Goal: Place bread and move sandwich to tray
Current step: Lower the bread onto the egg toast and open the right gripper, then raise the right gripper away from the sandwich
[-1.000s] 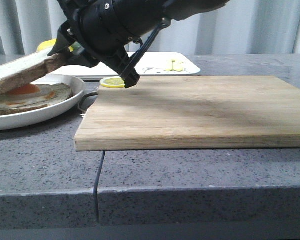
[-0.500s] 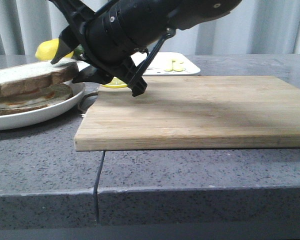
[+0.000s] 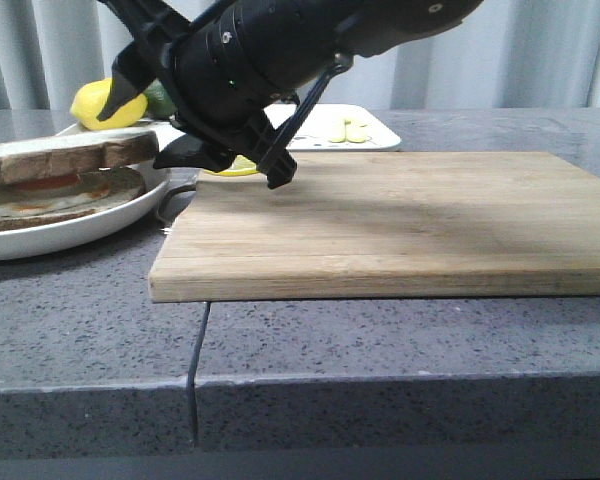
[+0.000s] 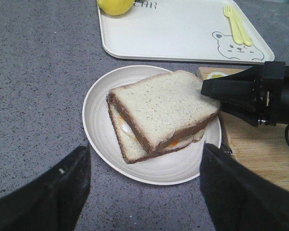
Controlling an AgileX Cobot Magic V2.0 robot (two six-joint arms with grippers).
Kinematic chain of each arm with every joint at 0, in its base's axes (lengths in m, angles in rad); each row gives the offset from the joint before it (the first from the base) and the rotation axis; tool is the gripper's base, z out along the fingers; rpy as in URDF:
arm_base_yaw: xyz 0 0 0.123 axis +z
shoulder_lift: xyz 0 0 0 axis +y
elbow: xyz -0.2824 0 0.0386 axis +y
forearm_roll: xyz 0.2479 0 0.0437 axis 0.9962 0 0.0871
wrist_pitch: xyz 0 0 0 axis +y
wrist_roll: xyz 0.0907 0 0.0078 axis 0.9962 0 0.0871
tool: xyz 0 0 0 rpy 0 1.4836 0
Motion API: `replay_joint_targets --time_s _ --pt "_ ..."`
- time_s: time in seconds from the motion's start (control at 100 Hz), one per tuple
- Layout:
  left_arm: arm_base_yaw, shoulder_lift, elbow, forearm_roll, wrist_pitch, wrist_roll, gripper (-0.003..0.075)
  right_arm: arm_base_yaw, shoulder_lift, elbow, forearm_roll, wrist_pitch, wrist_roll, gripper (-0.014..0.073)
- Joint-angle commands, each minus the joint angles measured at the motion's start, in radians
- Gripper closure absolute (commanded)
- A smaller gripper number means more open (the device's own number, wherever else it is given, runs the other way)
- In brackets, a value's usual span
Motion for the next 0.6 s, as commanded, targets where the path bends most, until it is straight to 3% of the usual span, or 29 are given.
replay_joint_targets --time_s 0.0,0.37,0.59 --pt "-0.006 0.010 -0.032 -0.025 -0.053 -0.006 0.0269 -0.003 -0.075 -0.023 0.036 0.017 -0.020 0.0123" --pt "-0.006 0.010 -0.032 -0.025 -0.053 -0.006 0.0269 -0.009 -0.126 -0.023 -0.005 -0.021 -0.026 0.0121" --pt "-0.006 0.010 -0.032 -0.025 -0.053 -0.006 0.0269 -0.052 -0.196 -0.023 -0.112 -0.017 -0.026 0.0121"
